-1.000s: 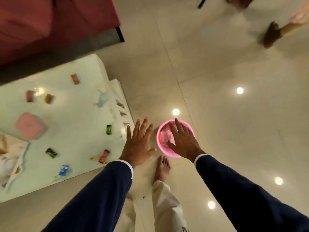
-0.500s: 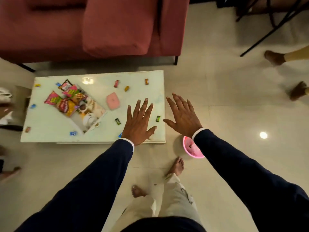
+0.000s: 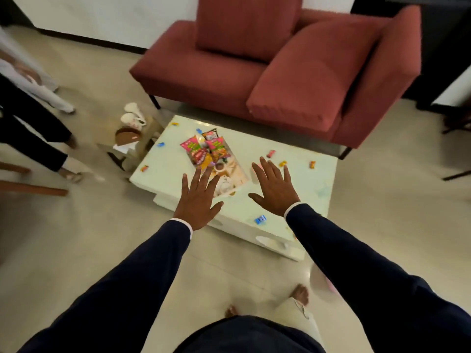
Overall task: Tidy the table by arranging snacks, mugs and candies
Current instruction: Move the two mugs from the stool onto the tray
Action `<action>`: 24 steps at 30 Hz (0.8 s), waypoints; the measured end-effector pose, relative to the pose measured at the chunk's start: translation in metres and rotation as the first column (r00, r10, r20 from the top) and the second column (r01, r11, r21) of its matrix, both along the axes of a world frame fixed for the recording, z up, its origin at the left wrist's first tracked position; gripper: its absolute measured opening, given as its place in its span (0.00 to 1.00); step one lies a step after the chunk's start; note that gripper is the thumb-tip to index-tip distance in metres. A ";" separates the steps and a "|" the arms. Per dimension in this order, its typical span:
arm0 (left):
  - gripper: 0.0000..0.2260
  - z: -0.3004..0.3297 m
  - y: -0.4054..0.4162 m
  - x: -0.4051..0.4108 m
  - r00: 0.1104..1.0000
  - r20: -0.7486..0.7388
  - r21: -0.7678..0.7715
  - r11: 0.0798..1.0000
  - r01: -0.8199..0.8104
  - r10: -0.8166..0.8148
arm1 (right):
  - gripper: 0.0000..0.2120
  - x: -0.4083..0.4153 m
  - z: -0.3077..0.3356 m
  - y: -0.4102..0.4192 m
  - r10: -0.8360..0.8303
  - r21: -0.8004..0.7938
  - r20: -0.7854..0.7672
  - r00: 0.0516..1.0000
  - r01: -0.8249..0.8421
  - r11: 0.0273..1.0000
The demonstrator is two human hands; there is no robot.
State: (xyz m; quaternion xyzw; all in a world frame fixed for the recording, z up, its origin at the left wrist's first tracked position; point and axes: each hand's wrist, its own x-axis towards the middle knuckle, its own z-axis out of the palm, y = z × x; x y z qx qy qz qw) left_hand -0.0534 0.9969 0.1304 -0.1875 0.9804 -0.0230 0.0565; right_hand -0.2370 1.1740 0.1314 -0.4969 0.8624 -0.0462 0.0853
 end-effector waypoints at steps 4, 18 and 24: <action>0.35 0.019 -0.054 0.034 0.996 -0.028 0.020 0.996 -0.088 0.088 | 0.41 0.028 0.014 -0.060 0.067 0.001 -0.016 0.998 -0.067 0.998; 0.32 0.005 -0.215 0.051 0.967 -0.020 0.116 0.961 -0.249 0.253 | 0.39 0.014 -0.001 -0.245 0.179 0.007 0.050 0.983 -0.180 0.984; 0.32 0.007 -0.310 0.030 0.935 0.014 0.152 0.924 -0.352 0.354 | 0.39 -0.014 -0.005 -0.353 0.254 0.050 0.076 0.964 -0.258 0.965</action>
